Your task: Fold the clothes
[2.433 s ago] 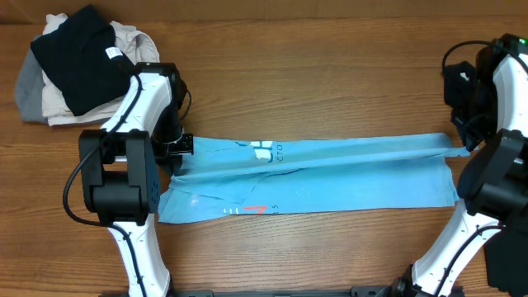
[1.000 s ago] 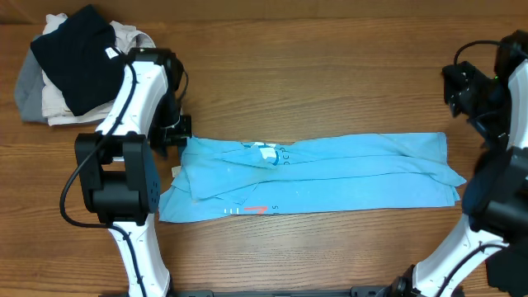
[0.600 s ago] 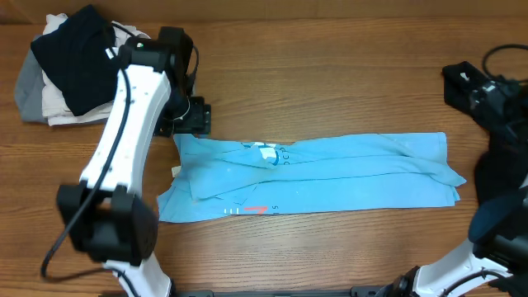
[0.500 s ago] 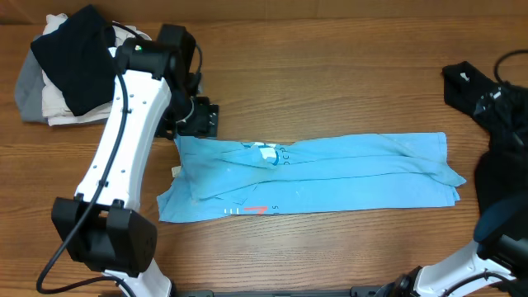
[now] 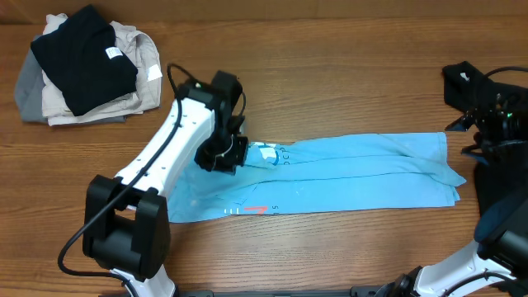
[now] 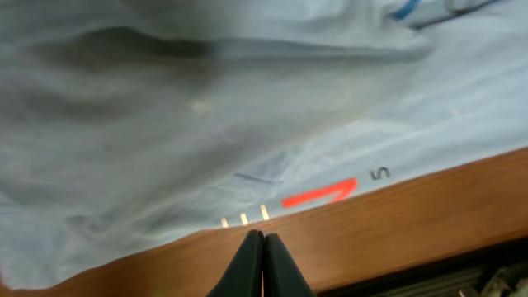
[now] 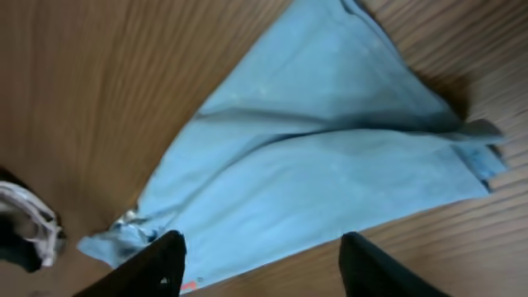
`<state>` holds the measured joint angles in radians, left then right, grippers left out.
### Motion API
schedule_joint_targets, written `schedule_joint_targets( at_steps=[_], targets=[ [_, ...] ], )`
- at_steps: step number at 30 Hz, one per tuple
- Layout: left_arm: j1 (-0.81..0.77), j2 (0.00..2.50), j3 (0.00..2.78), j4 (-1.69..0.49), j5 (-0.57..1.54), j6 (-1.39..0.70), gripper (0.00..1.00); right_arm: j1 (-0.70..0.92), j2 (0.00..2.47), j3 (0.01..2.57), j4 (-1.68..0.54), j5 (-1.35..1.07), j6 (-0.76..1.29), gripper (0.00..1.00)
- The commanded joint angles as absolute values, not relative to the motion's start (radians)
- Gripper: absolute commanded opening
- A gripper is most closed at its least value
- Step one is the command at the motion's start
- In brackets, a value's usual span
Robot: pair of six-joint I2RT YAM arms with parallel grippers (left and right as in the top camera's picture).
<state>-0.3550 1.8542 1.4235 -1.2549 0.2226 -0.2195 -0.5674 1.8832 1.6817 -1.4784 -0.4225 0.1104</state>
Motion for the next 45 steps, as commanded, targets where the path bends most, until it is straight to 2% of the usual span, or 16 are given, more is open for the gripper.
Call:
schedule_joint_targets(
  at_steps=[1, 19, 29, 35, 41, 45],
  targets=[
    [-0.337, 1.865, 1.345, -1.209, 0.228, -0.275, 0.04, -0.564, 1.875, 1.676, -1.474, -0.474, 0.100, 0.63],
    [-0.115, 2.006, 1.268, -1.111, 0.132, -0.303, 0.04, -0.564, 1.875, 1.676, -1.474, -0.511, 0.104, 0.64],
    [-0.008, 2.027, 1.268, -1.069, -0.028, -0.364, 0.04, -0.564, 1.875, 1.677, -1.473, -0.519, 0.104, 0.64],
    [0.111, 2.027, 1.268, -1.085, -0.113, -0.364, 0.04, -0.563, 1.875, 1.677, -1.471, -0.526, 0.104, 0.64],
    [0.281, 2.027, 1.272, -1.107, -0.161, -0.364, 0.04, -0.540, 1.875, 1.677, -1.468, -0.525, 0.099, 0.71],
    [0.389, 2.027, 1.294, -1.114, -0.164, -0.409, 0.04, -0.502, 1.875, 1.676, -1.480, -0.525, 0.058, 0.80]
  ],
)
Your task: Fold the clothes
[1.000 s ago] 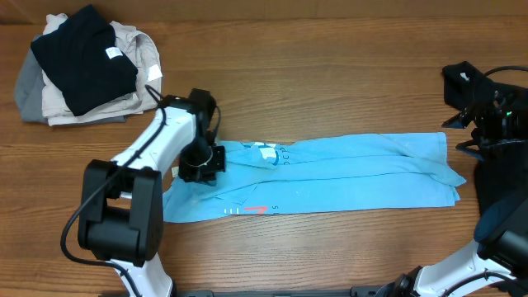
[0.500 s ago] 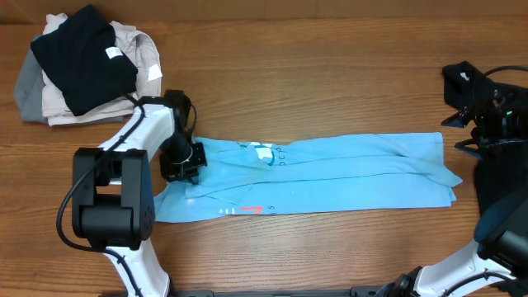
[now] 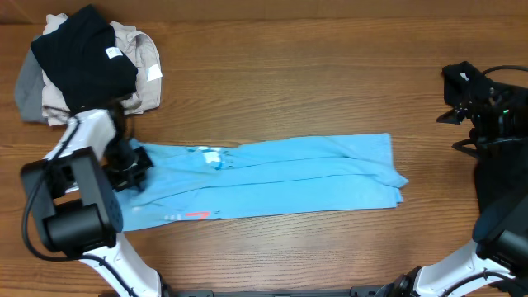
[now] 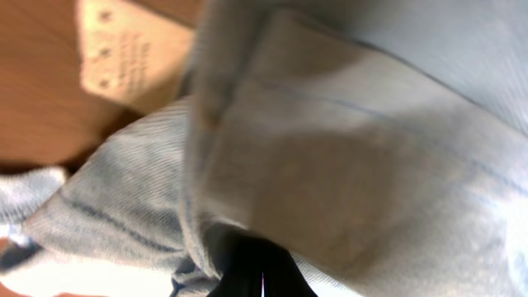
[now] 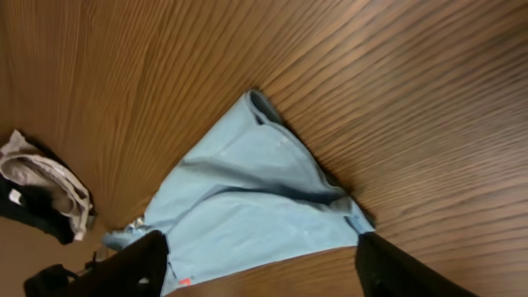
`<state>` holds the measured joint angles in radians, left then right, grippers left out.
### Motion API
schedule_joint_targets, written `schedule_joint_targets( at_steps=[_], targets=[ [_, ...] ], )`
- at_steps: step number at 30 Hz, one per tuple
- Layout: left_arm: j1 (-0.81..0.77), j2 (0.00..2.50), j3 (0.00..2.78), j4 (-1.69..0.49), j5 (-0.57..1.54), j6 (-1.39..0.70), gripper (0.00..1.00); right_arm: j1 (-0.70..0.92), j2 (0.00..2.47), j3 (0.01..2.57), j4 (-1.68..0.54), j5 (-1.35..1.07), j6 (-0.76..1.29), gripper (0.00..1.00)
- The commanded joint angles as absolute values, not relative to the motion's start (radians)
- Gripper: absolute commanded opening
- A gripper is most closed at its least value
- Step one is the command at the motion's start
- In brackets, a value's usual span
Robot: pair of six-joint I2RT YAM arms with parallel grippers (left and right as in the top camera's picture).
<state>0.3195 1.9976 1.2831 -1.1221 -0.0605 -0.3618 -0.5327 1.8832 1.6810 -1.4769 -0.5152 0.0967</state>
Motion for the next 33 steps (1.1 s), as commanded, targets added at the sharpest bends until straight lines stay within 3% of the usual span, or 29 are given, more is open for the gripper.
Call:
schedule_joint_targets(
  at_steps=[1, 4, 7, 15, 17, 23, 30, 33],
  targets=[
    [0.413, 2.027, 1.304, -1.122, -0.158, -0.410, 0.04, -0.491, 1.875, 1.676, -1.487, -0.525, 0.044, 0.83],
    [0.466, 2.027, 1.346, -1.168, -0.132, -0.427, 0.04, -0.457, 1.875, 1.676, -1.506, -0.525, 0.021, 0.82],
    [0.484, 2.024, 1.412, -1.233, -0.111, -0.428, 0.04, -0.424, 1.875, 1.676, -1.517, -0.525, 0.017, 0.75],
    [0.431, 1.897, 1.559, -1.365, -0.105, -0.414, 0.04, -0.284, 1.875, 1.674, -1.568, -0.487, -0.034, 0.67],
    [0.399, 1.843, 1.581, -1.386, -0.056, -0.371, 0.04, -0.244, 1.875, 1.663, -1.562, -0.472, -0.035, 0.66],
    [0.245, 1.738, 1.582, -1.388, 0.165, -0.239, 0.04, -0.122, 1.875, 1.530, -1.417, -0.472, -0.033, 0.49],
    [0.050, 1.740, 1.570, -1.417, 0.170, -0.213, 0.08, -0.010, 1.875, 1.333, -1.227, -0.472, 0.057, 0.27],
    [-0.022, 1.740, 1.570, -1.413, 0.169, -0.213, 0.12, 0.039, 1.875, 1.283, -1.152, -0.472, 0.087, 0.25]
  ],
)
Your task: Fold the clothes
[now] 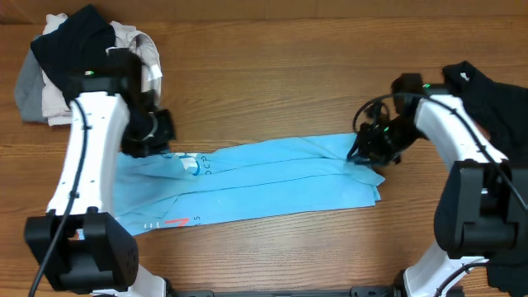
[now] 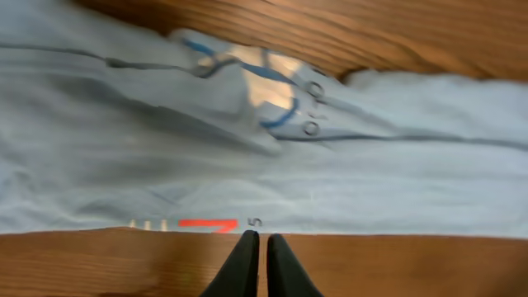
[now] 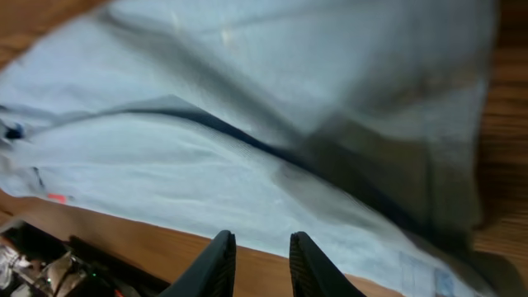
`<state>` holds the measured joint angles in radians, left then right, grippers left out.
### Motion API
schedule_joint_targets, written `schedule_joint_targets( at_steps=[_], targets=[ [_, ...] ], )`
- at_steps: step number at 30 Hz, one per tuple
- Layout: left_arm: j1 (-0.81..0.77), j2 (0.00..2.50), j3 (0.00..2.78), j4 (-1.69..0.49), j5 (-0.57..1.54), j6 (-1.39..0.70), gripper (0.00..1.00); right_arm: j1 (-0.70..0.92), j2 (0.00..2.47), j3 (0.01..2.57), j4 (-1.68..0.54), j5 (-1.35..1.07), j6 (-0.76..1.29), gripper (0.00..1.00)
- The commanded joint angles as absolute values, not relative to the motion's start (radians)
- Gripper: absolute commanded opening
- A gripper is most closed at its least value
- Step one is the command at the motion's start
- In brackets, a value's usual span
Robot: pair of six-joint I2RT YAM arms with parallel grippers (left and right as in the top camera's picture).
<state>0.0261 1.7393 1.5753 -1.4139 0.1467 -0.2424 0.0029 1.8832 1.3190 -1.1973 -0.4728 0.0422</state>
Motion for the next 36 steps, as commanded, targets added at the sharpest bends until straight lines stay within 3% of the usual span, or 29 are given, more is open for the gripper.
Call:
schedule_joint_targets(
  at_steps=[1, 4, 18, 20, 21, 36],
  targets=[
    [-0.036, 1.740, 1.570, -1.413, 0.169, -0.213, 0.14, 0.049, 1.875, 1.273, -1.131, -0.470, 0.099, 0.23],
    [-0.072, 1.740, 1.570, -1.414, 0.160, -0.213, 0.21, 0.079, 1.875, 1.256, -1.072, -0.424, 0.165, 0.19],
    [-0.091, 1.740, 1.565, -1.412, 0.124, -0.213, 0.27, 0.105, 1.875, 1.256, -0.936, -0.334, 0.215, 0.17],
    [-0.091, 1.740, 1.564, -1.412, 0.124, -0.213, 0.27, 0.106, 1.875, 1.255, -0.937, -0.333, 0.214, 0.05],
    [-0.091, 1.740, 1.564, -1.412, 0.125, -0.215, 0.27, 0.107, 1.875, 1.255, -0.939, -0.329, 0.214, 0.04],
    [-0.092, 1.740, 1.564, -1.408, 0.124, -0.216, 0.29, 0.112, 1.875, 1.185, -0.907, -0.289, 0.263, 0.04]
  ],
)
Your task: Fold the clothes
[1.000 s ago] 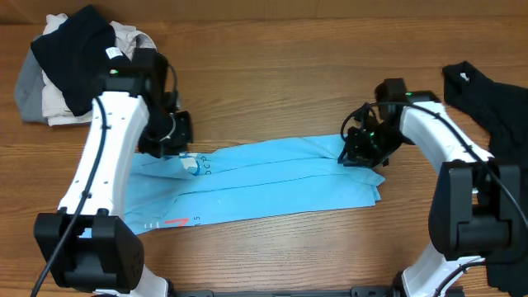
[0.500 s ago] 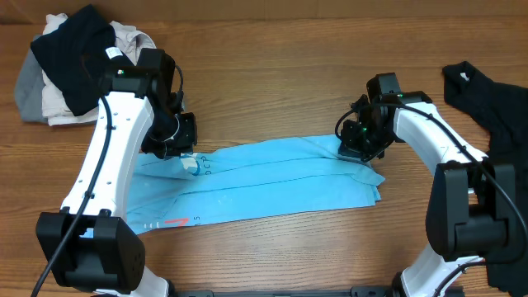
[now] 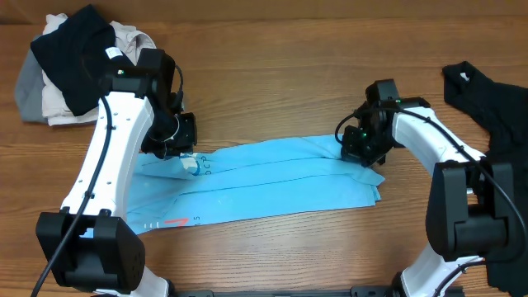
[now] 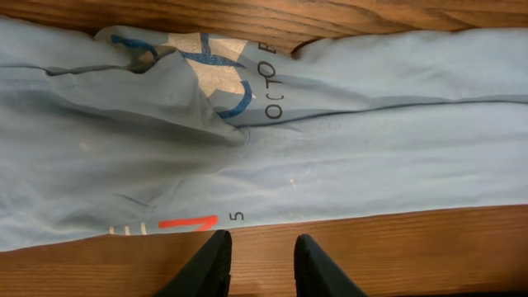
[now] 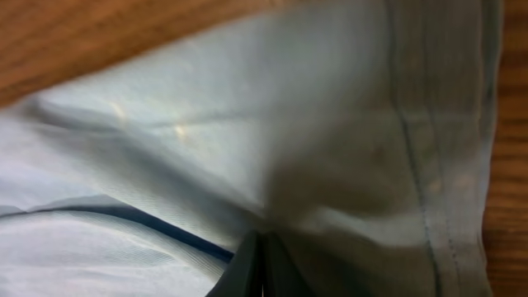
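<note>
A light blue shirt (image 3: 272, 177) lies as a long strip across the table's middle, with a blue-and-white print near its left end and a red mark on its near edge. My left gripper (image 3: 178, 140) hovers over the printed end. In the left wrist view the left gripper (image 4: 260, 241) is open and empty, with the shirt (image 4: 330, 124) beyond its fingertips. My right gripper (image 3: 363, 149) sits on the shirt's far right corner. In the right wrist view the right gripper (image 5: 257, 241) is shut, pinching a fold of the shirt (image 5: 206, 124).
A pile of black, beige and grey clothes (image 3: 82, 62) lies at the back left corner. A black garment (image 3: 487, 91) lies at the right edge. Bare wooden table (image 3: 272, 74) stretches behind the shirt and along its near side.
My left gripper has opened and stands slightly further right over the print. My right gripper, then slightly open over the shirt's right end, is now shut on a fold there.
At first the shirt lay further right, my left gripper shut at its left part and the right arm away at the table's edge. Then the shirt was further left with my left gripper shut at its left end. Later both grippers were over the ends; now right holds, left is open.
</note>
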`<state>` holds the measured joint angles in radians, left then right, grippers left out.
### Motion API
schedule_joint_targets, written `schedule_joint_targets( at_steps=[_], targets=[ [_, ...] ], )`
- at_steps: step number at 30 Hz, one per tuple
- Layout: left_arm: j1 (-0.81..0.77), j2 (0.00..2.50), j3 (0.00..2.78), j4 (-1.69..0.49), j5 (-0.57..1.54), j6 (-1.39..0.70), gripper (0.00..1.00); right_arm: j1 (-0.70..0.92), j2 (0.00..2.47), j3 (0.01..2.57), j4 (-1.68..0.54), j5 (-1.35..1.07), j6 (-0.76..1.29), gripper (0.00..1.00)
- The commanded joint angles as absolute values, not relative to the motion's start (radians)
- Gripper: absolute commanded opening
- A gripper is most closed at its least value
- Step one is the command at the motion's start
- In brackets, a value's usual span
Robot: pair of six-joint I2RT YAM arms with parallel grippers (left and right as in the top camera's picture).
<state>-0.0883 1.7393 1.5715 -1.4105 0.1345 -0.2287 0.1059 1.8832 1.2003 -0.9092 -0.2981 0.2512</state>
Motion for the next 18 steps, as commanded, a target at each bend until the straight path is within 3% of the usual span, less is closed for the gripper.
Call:
schedule_joint_targets(
  at_steps=[1, 11, 18],
  targets=[
    [-0.092, 1.740, 1.564, -1.408, 0.124, -0.216, 0.29, 0.112, 1.875, 1.185, -0.914, -0.294, 0.264, 0.04],
    [-0.092, 1.740, 1.564, -1.410, 0.123, -0.212, 0.34, 0.111, 1.875, 1.185, -1.045, -0.297, 0.263, 0.04],
    [-0.092, 1.740, 1.564, -1.414, 0.122, -0.205, 0.35, 0.102, 1.875, 1.185, -1.156, -0.114, 0.354, 0.04]
  ],
)
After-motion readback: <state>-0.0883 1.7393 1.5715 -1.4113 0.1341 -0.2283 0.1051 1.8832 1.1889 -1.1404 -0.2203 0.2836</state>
